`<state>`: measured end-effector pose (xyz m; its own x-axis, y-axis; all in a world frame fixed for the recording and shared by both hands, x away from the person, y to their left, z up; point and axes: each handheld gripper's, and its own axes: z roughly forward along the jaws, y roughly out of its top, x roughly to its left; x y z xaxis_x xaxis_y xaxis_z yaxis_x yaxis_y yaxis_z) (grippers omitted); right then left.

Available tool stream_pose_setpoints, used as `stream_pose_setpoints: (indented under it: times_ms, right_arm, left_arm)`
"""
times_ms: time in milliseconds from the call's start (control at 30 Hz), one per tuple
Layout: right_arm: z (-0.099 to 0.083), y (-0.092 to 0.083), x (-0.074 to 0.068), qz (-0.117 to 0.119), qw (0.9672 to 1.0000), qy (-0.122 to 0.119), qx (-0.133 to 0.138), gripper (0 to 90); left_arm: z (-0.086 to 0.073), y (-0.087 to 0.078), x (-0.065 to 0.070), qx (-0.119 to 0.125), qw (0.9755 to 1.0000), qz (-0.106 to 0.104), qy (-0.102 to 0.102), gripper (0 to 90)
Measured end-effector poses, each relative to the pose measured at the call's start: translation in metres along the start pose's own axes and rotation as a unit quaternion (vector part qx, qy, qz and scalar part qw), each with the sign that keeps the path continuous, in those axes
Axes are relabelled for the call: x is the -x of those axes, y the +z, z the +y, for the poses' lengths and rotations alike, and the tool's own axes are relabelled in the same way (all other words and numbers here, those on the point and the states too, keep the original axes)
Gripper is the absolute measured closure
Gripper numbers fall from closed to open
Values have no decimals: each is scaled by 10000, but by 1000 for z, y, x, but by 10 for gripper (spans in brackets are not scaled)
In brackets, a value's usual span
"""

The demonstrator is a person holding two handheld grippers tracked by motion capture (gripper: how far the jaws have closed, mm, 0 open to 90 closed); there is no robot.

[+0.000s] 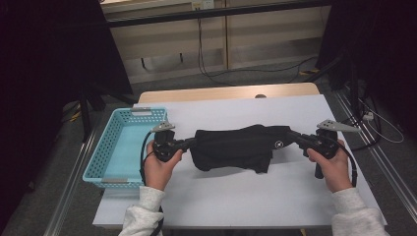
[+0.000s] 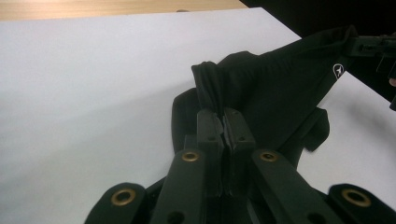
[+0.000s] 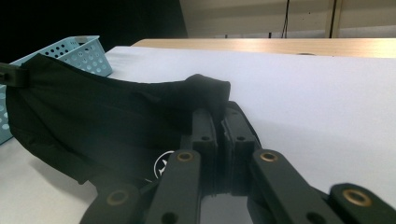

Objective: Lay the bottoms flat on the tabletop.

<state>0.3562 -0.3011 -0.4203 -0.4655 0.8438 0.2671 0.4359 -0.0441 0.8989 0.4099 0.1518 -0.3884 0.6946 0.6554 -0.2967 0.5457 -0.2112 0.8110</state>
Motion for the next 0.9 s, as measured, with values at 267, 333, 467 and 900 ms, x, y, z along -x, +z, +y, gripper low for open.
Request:
stream_pose_setpoints:
  times_ms: [267,333,467,900]
  right_arm:
    - [0,-1,1,-53,10000,22,-43,854]
    - [0,-2,2,-74,10000,-2,-50,855]
    - [1,-3,0,-100,9999,-68,0,855]
    - [10,-1,-6,-175,9996,-241,23,856]
  left_arm:
    - [3,1,0,78,10000,-9,6,872]
    - [5,1,1,78,10000,-1,10,871]
    - [8,3,3,-4,9999,48,93,871]
    - [27,1,-1,49,9998,143,161,872]
